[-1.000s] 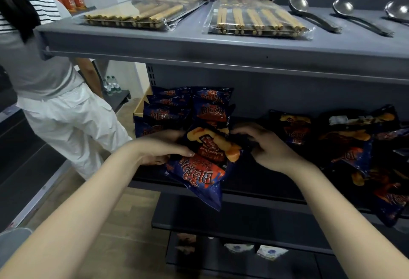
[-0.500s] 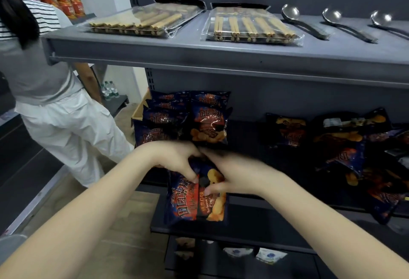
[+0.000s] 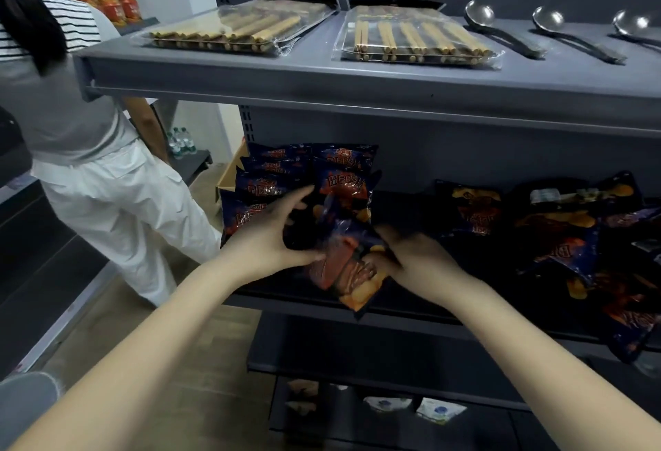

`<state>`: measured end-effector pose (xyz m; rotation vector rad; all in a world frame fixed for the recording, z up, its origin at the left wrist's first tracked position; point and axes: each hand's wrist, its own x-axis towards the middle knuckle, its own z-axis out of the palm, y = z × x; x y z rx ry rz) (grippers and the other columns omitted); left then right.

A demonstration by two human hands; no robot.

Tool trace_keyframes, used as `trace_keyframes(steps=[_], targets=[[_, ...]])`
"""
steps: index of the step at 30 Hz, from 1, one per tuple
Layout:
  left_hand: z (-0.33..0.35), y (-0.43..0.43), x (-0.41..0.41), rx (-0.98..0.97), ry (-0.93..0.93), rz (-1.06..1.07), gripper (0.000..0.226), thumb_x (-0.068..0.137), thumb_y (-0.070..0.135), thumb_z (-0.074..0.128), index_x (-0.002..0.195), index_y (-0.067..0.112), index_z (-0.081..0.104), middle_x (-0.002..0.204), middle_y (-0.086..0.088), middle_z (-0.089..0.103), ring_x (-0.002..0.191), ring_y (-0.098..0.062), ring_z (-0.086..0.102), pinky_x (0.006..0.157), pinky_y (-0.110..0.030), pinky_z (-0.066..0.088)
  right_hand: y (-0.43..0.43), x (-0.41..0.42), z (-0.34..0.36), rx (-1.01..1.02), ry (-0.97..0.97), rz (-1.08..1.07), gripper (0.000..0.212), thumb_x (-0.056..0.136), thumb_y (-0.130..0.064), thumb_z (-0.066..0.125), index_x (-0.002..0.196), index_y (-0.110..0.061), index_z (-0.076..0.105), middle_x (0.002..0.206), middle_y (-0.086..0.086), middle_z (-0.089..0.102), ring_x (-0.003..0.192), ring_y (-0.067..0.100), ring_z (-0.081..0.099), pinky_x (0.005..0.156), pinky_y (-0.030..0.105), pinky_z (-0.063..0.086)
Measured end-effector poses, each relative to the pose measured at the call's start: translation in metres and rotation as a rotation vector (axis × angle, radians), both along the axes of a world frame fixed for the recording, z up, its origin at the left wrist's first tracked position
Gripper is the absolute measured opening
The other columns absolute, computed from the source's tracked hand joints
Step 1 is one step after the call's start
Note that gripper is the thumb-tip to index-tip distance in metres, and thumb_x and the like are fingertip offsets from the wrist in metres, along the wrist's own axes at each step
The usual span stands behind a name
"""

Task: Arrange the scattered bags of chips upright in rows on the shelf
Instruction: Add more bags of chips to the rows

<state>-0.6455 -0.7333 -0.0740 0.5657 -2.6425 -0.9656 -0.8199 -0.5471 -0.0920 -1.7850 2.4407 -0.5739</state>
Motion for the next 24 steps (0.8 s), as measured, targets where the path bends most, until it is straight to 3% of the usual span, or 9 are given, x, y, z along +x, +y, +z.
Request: trace_keyframes(steps=[3, 6, 8, 11, 14, 16, 19, 22, 24], targets=[[-0.017, 0.001, 0.003, 0.226, 0.134, 0.096, 0.106, 0.048, 0.066, 0.076, 0.134, 0.062, 0.014, 0.12, 0.033, 0.044, 0.097, 0.012, 0.054, 0.079, -0.017, 0.047, -0.001, -0.012, -0.002, -0.175, -0.249, -0.167, 0.042, 0.093, -0.043, 0.052, 0.126, -0.018, 0.047, 0.083, -0.007, 0.058, 0.077, 0.015, 0.062, 0.058, 0.019, 0.039], [-0.038, 0.011, 0.002, 0.45, 0.193, 0.122, 0.109, 0.05, 0.061, 0.078, 0.138, 0.05, 0.014, 0.122, 0.02, 0.052, 0.094, 0.004, 0.062, 0.08, -0.021, 0.05, -0.003, -0.005, -0.01, -0.39, -0.441, -0.256, 0.033, 0.093, -0.034, 0.055, 0.122, -0.018, 0.05, 0.086, -0.023, 0.054, 0.076, -0.014, 0.054, 0.063, -0.001, 0.036], [-0.049, 0.025, -0.001, 0.524, 0.189, 0.113, 0.105, 0.056, 0.054, 0.078, 0.137, 0.048, 0.013, 0.121, 0.013, 0.052, 0.097, -0.002, 0.063, 0.077, -0.019, 0.052, -0.005, 0.007, -0.021, -0.437, -0.582, -0.282, 0.024, 0.094, -0.031, 0.055, 0.116, -0.025, 0.048, 0.089, -0.03, 0.049, 0.077, -0.029, 0.047, 0.065, -0.007, 0.033], [-0.061, 0.039, -0.006, 0.504, 0.201, 0.145, 0.094, 0.07, 0.032, 0.08, 0.141, 0.04, 0.018, 0.13, 0.003, 0.049, 0.114, -0.014, 0.055, 0.072, -0.023, 0.056, -0.008, 0.025, -0.037, -0.389, -0.75, -0.261, 0.026, 0.094, -0.029, 0.056, 0.112, -0.037, 0.04, 0.095, -0.029, 0.053, 0.088, -0.017, 0.054, 0.065, -0.004, 0.036], [-0.065, 0.036, -0.008, 0.437, 0.168, 0.171, 0.093, 0.074, 0.026, 0.078, 0.144, 0.035, 0.017, 0.139, -0.001, 0.044, 0.123, -0.021, 0.049, 0.087, -0.041, 0.054, -0.007, 0.032, -0.042, -0.36, -0.778, -0.259, 0.045, 0.086, -0.027, 0.067, 0.115, -0.043, 0.036, 0.098, -0.027, 0.056, 0.092, -0.011, 0.057, 0.066, -0.002, 0.039], [-0.067, 0.031, -0.007, 0.375, 0.131, 0.158, 0.095, 0.074, 0.029, 0.078, 0.146, 0.03, 0.017, 0.139, 0.004, 0.044, 0.123, -0.015, 0.046, 0.097, -0.031, 0.046, -0.006, 0.03, -0.042, -0.355, -0.758, -0.251, 0.077, 0.081, -0.025, 0.073, 0.137, -0.044, 0.023, 0.108, -0.023, 0.058, 0.095, -0.012, 0.056, 0.072, -0.001, 0.042], [-0.069, 0.028, -0.006, 0.302, 0.092, 0.144, 0.093, 0.074, 0.033, 0.077, 0.146, 0.031, 0.017, 0.127, 0.014, 0.047, 0.113, -0.001, 0.044, 0.08, 0.003, 0.032, -0.008, 0.024, -0.042, -0.327, -0.727, -0.214, 0.102, 0.08, -0.022, 0.074, 0.144, -0.049, -0.001, 0.125, -0.012, 0.057, 0.111, 0.003, 0.058, 0.086, 0.006, 0.044], [-0.072, 0.025, -0.007, 0.241, 0.098, 0.157, 0.091, 0.076, 0.033, 0.075, 0.146, 0.035, 0.017, 0.119, 0.017, 0.046, 0.106, 0.001, 0.046, 0.072, 0.006, 0.034, -0.013, 0.016, -0.042, -0.358, -0.697, -0.23, 0.098, 0.082, -0.02, 0.071, 0.136, -0.061, 0.0, 0.127, -0.021, 0.049, 0.117, 0.001, 0.051, 0.088, 0.007, 0.041], [-0.073, 0.022, -0.005, 0.166, 0.116, 0.119, 0.087, 0.079, 0.031, 0.073, 0.146, 0.037, 0.017, 0.131, 0.012, 0.044, 0.118, -0.003, 0.044, 0.086, -0.004, 0.039, -0.018, 0.005, -0.043, -0.415, -0.663, -0.259, 0.092, 0.085, -0.015, 0.067, 0.135, -0.06, 0.005, 0.126, -0.025, 0.046, 0.116, -0.005, 0.046, 0.084, -0.001, 0.037]])
